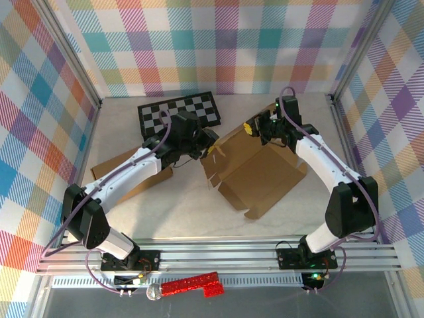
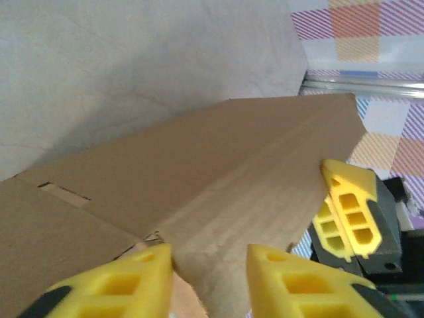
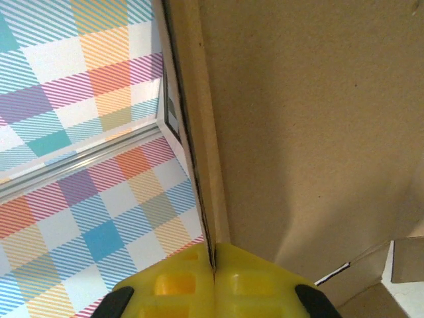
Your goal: Fold the paper box
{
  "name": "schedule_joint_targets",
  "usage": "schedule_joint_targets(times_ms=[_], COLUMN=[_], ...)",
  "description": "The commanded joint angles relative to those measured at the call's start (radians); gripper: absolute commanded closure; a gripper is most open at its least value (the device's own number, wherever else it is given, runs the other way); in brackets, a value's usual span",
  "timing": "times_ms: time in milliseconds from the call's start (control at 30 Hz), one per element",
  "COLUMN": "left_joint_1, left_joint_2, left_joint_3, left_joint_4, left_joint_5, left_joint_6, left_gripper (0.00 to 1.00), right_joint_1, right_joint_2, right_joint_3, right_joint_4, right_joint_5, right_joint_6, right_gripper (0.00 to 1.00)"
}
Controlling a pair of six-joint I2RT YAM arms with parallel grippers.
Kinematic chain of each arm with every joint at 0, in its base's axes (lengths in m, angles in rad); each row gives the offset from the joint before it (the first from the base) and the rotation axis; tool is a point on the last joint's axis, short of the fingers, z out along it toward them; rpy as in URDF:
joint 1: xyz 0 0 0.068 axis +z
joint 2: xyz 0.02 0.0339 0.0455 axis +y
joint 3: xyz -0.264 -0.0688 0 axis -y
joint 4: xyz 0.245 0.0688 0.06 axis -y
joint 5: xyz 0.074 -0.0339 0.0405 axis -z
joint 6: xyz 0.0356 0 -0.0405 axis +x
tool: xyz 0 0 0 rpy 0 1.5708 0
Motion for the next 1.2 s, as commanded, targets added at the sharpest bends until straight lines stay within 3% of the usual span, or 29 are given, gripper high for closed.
schedule_joint_targets(times_ms=[0, 67, 167, 333, 467, 667, 800, 1000, 1167], left_joint_1=[-0.001, 0.017, 0.058, 0.192, 0.266, 0.255, 0.237, 0.206, 0.159], left_joint_2=[-0.011, -0.032, -0.098, -0.222, -0.276, -0.171, -0.09, 0.087, 0.219], left_joint_3=[-0.009, -0.007, -0.008, -0.167, -0.393, -0.556, -0.603, -0.619, -0.61], left_joint_4=[0.058, 0.037, -0.032, -0.061, 0.138, 0.414, 0.552, 0.867, 1.112], left_joint_5=[-0.004, -0.01, -0.04, -0.013, 0.053, 0.132, 0.133, 0.142, 0.148], left_joint_6=[0.019, 0.058, 0.136, 0.21, 0.149, 0.062, 0.008, -0.084, -0.173], left_gripper=[0.74, 0.71, 0.56, 0.58, 0.62, 0.67, 0.67, 0.58, 0.6], right_joint_1=[0.018, 0.013, -0.002, -0.031, -0.059, -0.114, -0.15, -0.178, -0.195], right_joint_2=[-0.038, -0.046, -0.056, -0.099, -0.143, -0.214, -0.243, -0.256, -0.251], right_joint_3=[-0.039, -0.072, -0.114, -0.103, -0.065, -0.061, -0.046, -0.048, -0.044], right_joint_4=[0.044, 0.076, 0.127, 0.069, -0.033, -0.094, -0.118, -0.12, -0.093], right_joint_5=[-0.034, -0.028, -0.017, 0.03, 0.044, 0.049, 0.038, 0.014, 0.005], right_joint_6=[0.04, 0.067, 0.126, 0.215, 0.254, 0.322, 0.34, 0.368, 0.403], right_gripper=[1.0, 1.0, 1.0, 1.0, 1.0, 1.0, 1.0, 1.0, 1.0])
